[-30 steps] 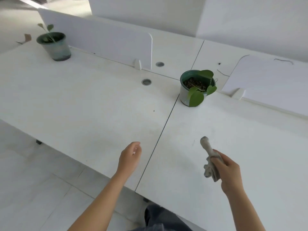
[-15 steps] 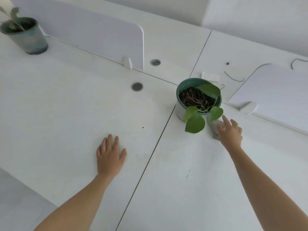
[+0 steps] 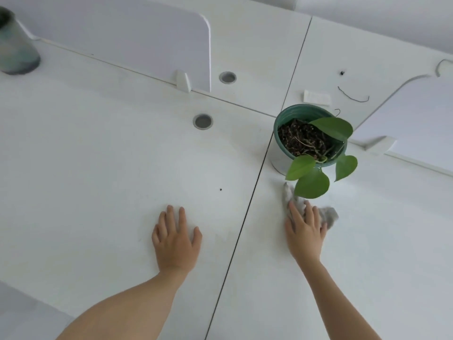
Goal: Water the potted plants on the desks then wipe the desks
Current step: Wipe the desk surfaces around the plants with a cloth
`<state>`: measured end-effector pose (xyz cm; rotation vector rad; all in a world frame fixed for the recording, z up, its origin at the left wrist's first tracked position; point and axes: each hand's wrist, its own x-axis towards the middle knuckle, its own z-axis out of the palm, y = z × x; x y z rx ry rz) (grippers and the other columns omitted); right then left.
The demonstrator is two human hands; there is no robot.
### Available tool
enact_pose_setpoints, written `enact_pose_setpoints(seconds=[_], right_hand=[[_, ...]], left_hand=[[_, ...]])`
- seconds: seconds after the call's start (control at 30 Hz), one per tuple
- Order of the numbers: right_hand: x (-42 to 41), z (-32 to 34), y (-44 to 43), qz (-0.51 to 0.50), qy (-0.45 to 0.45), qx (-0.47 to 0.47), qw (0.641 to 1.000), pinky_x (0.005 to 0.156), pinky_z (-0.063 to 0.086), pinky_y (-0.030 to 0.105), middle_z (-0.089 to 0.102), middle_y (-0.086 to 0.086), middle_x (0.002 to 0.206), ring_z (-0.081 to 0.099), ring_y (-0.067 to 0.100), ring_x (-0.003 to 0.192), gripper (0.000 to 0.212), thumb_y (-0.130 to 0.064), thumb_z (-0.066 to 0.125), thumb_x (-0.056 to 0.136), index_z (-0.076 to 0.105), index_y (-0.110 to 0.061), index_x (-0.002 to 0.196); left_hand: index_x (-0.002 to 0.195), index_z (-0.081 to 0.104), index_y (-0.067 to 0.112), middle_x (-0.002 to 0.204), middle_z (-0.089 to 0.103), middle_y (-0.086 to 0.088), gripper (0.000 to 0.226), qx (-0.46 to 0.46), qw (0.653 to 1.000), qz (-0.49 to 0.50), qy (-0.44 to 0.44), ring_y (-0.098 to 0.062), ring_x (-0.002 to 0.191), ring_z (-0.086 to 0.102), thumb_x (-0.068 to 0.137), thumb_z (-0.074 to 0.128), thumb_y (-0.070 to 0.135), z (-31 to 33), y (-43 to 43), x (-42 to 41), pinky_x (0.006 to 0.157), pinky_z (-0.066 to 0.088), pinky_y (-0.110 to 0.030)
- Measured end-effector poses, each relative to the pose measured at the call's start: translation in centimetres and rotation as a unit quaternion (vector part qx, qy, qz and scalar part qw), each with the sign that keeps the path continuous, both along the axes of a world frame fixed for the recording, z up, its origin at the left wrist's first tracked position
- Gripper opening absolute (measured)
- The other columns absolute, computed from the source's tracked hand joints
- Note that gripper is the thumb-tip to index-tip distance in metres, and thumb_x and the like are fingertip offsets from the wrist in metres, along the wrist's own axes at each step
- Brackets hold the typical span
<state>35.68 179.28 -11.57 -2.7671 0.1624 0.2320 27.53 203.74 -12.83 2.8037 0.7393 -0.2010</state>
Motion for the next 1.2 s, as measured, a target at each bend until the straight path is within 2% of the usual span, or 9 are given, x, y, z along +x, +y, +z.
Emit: enact_pose_setpoints(seconds=[0.17,0.33,0.47,0.57,0.67,0.83,0.97,1.07,1.2], right_hand=[[2.4,-0.3,5.9,0.117,-0.019,0.001,0.993,0.092,0.038,0.064,0.059,0.023,0.124,0.052,0.044,0.117,0.043,-0.027,0.038,0.082,0.064,-0.016,0.115],[9.3,1.0,12.2,0.077,0.03,-0.013,0.996,0.111,0.01,0.052,0.016,0.006,0.156,0.009,0.027,0.142,0.045,-0.024,0.033,0.094,0.033,-0.029,0.139],[7.5,1.0,17.1,0.235,0.056,-0.008,0.97,0.113,-0.001,0.053,0.013,0.003,0.157,0.001,0.027,0.144,0.046,-0.022,0.032,0.095,0.031,-0.03,0.14],[3.0,0.3,15.7,0.318,0.013,-0.011,0.948,0.109,0.016,0.061,0.036,0.008,0.148,0.024,0.035,0.14,0.044,-0.02,0.039,0.09,0.046,-0.027,0.133],[-2.2,-0.5,10.4,0.377,-0.047,-0.011,0.925,0.102,0.034,0.057,0.057,0.006,0.131,0.045,0.034,0.127,0.041,-0.023,0.043,0.081,0.055,-0.03,0.119],[-8.2,-1.3,1.7,0.565,-0.059,-0.062,0.821,0.112,0.01,0.042,0.01,-0.011,0.156,0.018,0.021,0.14,0.045,-0.028,0.045,0.082,0.043,-0.04,0.126],[-6.6,-1.5,-4.6,0.423,-0.058,-0.042,0.903,0.112,0.012,0.036,0.0,-0.02,0.155,0.007,0.01,0.144,0.036,-0.033,0.021,0.098,0.041,-0.04,0.126],[-4.8,-0.5,-9.6,0.169,-0.048,-0.029,0.984,0.106,0.028,0.048,0.035,-0.003,0.148,0.035,0.035,0.134,0.041,-0.041,0.024,0.094,0.051,-0.032,0.125],[0.1,0.9,-11.2,-0.176,0.0,-0.024,0.984,0.109,0.022,0.052,0.042,0.017,0.143,0.03,0.037,0.134,0.056,-0.025,0.029,0.077,0.052,-0.018,0.128]], left_hand=[[0.118,0.06,0.006,0.126,0.059,-0.021,0.061,0.016,1.0,-0.004,-0.015,-0.032,0.117,0.042,0.076,0.034,0.041,-0.5,0.2,0.2,0.085,0.049,-0.047],[0.121,0.056,0.008,0.126,0.059,-0.021,0.061,0.041,0.999,-0.007,-0.034,-0.031,0.118,0.036,0.075,0.035,0.041,-0.9,0.3,0.2,0.093,0.037,-0.043],[0.125,0.048,0.011,0.128,0.058,-0.02,0.059,0.045,0.998,-0.013,-0.029,-0.031,0.12,0.04,0.076,0.035,0.041,-1.0,0.3,0.1,0.092,0.029,-0.043],[0.123,0.058,0.01,0.128,0.058,-0.019,0.059,0.037,0.999,-0.016,-0.004,-0.034,0.116,0.056,0.077,0.033,0.037,-0.6,0.4,0.1,0.092,0.033,-0.043],[0.122,0.059,0.008,0.129,0.057,-0.02,0.056,0.02,1.0,-0.012,-0.015,-0.034,0.119,0.049,0.078,0.033,0.032,-0.5,0.4,0.1,0.09,0.027,-0.042],[0.12,0.059,0.007,0.126,0.058,-0.022,0.055,0.001,1.0,-0.016,-0.005,-0.036,0.117,0.052,0.077,0.033,0.028,-0.1,0.3,0.2,0.089,0.025,-0.042],[0.119,0.06,0.005,0.125,0.058,-0.024,0.056,-0.024,1.0,-0.011,0.007,-0.04,0.111,0.058,0.077,0.032,0.03,0.3,0.1,0.3,0.091,0.037,-0.041],[0.119,0.057,0.004,0.125,0.057,-0.024,0.057,-0.02,0.999,-0.017,0.02,-0.04,0.111,0.058,0.077,0.033,0.034,0.2,0.2,0.3,0.089,0.029,-0.043],[0.122,0.056,0.004,0.128,0.055,-0.024,0.06,-0.026,0.999,-0.015,0.029,-0.04,0.114,0.055,0.078,0.032,0.039,0.2,0.0,0.4,0.089,0.037,-0.045]])
